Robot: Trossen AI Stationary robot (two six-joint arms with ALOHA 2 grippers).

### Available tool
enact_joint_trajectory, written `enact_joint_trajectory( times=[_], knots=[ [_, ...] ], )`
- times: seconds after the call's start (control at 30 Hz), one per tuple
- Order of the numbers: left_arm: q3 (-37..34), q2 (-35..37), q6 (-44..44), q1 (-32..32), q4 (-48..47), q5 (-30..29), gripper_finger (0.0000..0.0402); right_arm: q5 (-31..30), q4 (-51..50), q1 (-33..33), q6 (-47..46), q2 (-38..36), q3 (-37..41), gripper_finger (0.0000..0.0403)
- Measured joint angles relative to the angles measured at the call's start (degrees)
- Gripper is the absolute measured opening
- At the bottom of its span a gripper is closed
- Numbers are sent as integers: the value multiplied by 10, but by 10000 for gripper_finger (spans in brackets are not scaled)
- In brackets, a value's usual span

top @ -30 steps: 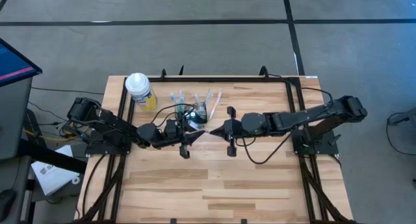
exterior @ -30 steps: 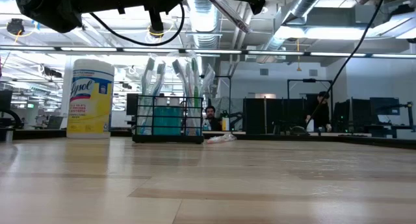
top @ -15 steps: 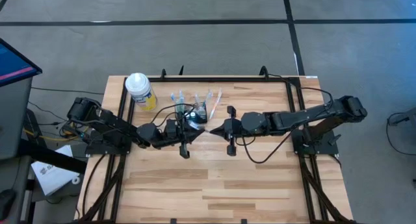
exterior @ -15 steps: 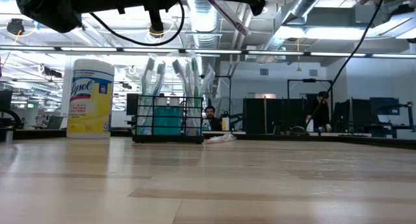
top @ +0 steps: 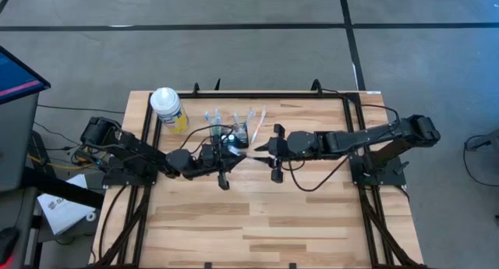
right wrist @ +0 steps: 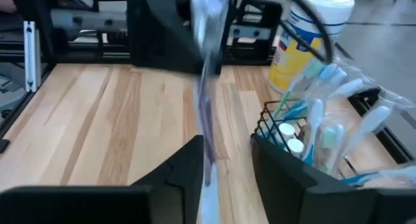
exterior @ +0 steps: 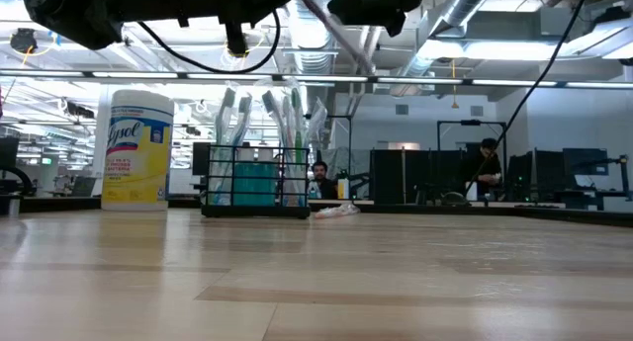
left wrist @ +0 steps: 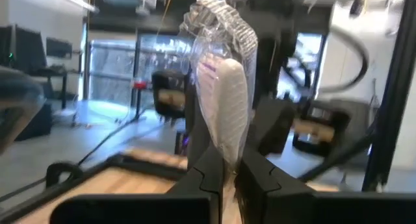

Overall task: Pick & Place toothbrushing station
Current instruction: Put the purple toothbrush into the mesh organizer

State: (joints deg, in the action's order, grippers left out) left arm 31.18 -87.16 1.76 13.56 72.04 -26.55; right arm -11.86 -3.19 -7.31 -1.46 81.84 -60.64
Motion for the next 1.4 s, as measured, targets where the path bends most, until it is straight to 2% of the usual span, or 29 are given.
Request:
enact_joint_trajectory(
  times=[0.13, 0.37, 0.57, 0.97, 1.23, 1.4],
  knots=[
    [0, 40, 6, 0, -75, -11, 8, 0, -18, 0, -1, 0, 0, 132],
    [0, 157, 84, 0, -315, -33, 7, 0, -34, 0, -16, 0, 0, 128],
    [0, 208, 135, 13, -446, -99, 7, 0, -39, 0, -16, 0, 0, 121],
    [0, 265, 175, 13, -550, -128, 7, 0, -47, 0, -16, 0, 0, 121],
    [0, 300, 210, -24, -624, -129, 7, 0, -46, 0, -16, 0, 0, 121],
    [0, 314, 212, -49, -640, -105, 7, 0, -46, 0, -16, 0, 0, 122]
  ],
)
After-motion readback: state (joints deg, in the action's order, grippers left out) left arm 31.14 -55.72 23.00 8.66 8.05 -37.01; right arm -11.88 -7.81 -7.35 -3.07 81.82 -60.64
